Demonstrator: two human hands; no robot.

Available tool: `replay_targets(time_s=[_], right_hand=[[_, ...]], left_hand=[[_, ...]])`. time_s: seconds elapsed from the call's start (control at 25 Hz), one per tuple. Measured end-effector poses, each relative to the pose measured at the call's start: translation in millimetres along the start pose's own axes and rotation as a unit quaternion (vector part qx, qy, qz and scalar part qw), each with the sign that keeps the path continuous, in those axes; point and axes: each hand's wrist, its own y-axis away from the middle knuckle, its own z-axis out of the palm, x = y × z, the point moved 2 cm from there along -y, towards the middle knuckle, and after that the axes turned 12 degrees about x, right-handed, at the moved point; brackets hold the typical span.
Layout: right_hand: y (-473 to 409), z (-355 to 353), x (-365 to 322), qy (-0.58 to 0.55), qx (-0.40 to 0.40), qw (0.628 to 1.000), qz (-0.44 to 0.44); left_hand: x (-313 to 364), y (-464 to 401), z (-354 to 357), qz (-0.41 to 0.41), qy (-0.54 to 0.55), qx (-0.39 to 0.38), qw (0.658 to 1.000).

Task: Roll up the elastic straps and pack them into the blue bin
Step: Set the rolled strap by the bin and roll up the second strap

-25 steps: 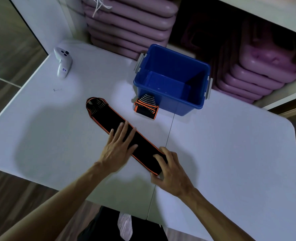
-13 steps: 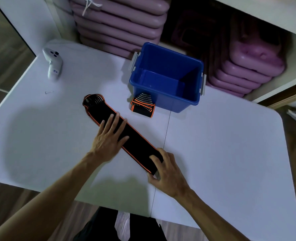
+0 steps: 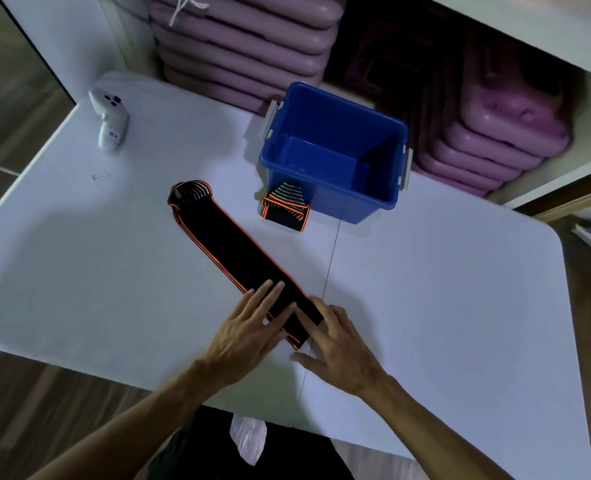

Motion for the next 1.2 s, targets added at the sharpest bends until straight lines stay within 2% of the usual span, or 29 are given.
replay_targets(time_s=[0.12, 0.24, 0.36, 0.44, 0.64, 0.76, 0.84, 0.96, 1.04, 1.2], right_hand=[[-10.3, -10.9, 15.4, -0.047, -0.055, 0.995, -0.062], [-23.5, -10.9, 34.4, -0.067, -0.085, 0.986, -0.128], [-33.2, -8.1, 43.4, -0.083, -0.072, 0.977, -0.182], [-35.3, -5.9, 48.7, -0.109, -0.057, 0.975, -0.184], [-40.3, -8.2, 61.7, -0.119, -0.1, 0.96, -0.232], [-46.7, -9.3, 64.5, -0.077, -0.068, 0.949, -0.298], [-51.7, -9.3, 63.8, -0.057, -0.026, 0.937, -0.342], [-57.2, -8.1, 62.1, -0.054, -0.006, 0.921, -0.386], [-60.8, -8.4, 61.0, -0.069, -0.013, 0.917, -0.392], [-72.1, -12.2, 46.6, -0.121, -0.083, 0.938, -0.316]], left_hand=[[6.1, 2.5, 5.4, -0.053, -0.059, 0.008, 0.997], [25.0, 4.4, 4.5, -0.076, -0.08, 0.078, 0.991], [46.4, 10.9, 5.4, -0.074, -0.061, 0.127, 0.987], [57.9, 14.8, 8.2, -0.101, -0.06, 0.132, 0.984], [78.3, 19.2, 17.5, -0.156, -0.1, 0.099, 0.978], [84.6, 8.8, 16.6, -0.164, -0.113, 0.14, 0.97], [89.0, 4.6, 15.6, -0.166, -0.124, 0.142, 0.968], [88.7, 5.0, 17.6, -0.179, -0.137, 0.142, 0.964], [84.5, 1.2, 16.3, -0.204, -0.105, 0.141, 0.963], [65.8, -3.9, 6.6, -0.306, 0.015, 0.143, 0.941]])
